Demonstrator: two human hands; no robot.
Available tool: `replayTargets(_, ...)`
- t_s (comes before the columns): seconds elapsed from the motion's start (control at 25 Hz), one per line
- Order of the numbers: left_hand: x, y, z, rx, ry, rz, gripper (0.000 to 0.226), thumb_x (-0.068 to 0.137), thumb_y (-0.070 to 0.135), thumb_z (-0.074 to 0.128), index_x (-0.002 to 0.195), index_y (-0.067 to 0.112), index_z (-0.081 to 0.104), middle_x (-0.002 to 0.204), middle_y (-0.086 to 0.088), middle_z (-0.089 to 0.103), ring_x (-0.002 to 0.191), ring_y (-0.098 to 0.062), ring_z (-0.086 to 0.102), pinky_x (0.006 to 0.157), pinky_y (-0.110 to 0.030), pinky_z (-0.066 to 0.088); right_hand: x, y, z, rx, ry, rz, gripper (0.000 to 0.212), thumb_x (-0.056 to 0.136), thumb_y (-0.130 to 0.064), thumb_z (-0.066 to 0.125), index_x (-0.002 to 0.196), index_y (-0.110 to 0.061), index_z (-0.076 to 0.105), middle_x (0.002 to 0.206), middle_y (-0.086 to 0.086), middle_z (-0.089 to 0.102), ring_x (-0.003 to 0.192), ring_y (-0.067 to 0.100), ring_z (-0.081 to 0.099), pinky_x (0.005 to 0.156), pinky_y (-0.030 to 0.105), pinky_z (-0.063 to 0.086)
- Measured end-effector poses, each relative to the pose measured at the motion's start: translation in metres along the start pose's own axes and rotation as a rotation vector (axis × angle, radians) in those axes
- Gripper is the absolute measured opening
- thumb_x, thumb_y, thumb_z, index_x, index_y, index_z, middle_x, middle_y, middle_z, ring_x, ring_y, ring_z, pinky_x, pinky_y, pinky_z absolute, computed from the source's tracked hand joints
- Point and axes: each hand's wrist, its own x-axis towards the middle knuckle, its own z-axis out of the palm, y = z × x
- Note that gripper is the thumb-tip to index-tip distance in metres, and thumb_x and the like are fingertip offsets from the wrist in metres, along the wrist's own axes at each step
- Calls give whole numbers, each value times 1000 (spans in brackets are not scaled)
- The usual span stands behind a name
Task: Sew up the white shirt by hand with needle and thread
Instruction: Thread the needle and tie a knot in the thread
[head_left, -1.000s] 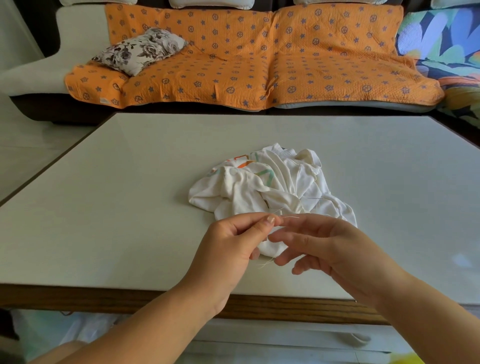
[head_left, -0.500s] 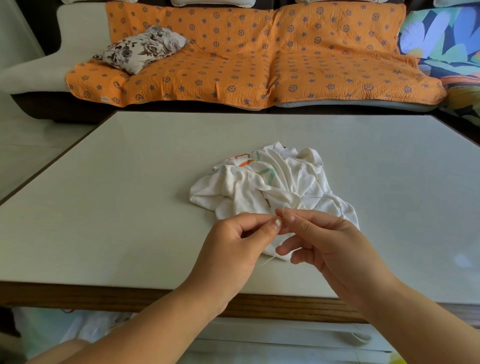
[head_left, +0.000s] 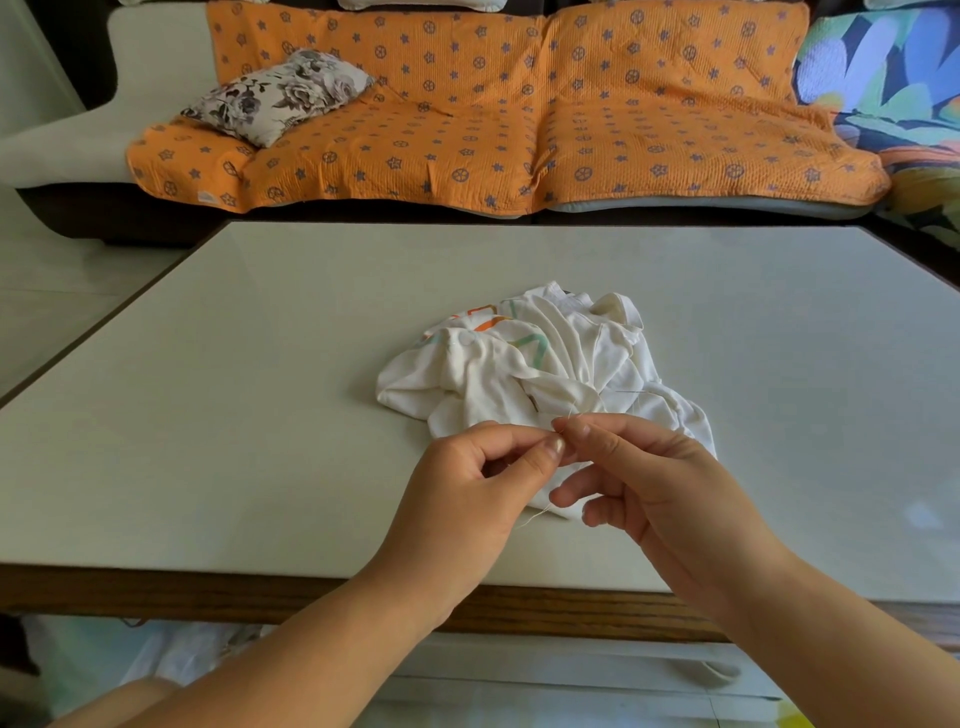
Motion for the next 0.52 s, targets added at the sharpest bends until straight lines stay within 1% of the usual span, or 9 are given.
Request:
replayTargets(0.24, 1, -3, -2, 9, 20, -1, 16, 92, 24, 62, 95, 24, 77, 47, 22, 51, 47, 4, 47, 53, -5, 34, 1, 2, -1, 41, 6, 19, 24, 78, -25, 66, 94, -11, 77, 91, 14, 73, 65, 22, 67, 51, 23, 50)
replayTargets(0.52, 1, -4, -3, 6, 21, 2, 16, 91, 25, 62, 91, 30, 78, 58, 20, 59, 52, 5, 49, 56, -6, 37, 0, 1, 0, 66, 1, 21, 23, 77, -26, 66, 91, -12, 77, 90, 14, 73, 65, 22, 68, 51, 23, 51)
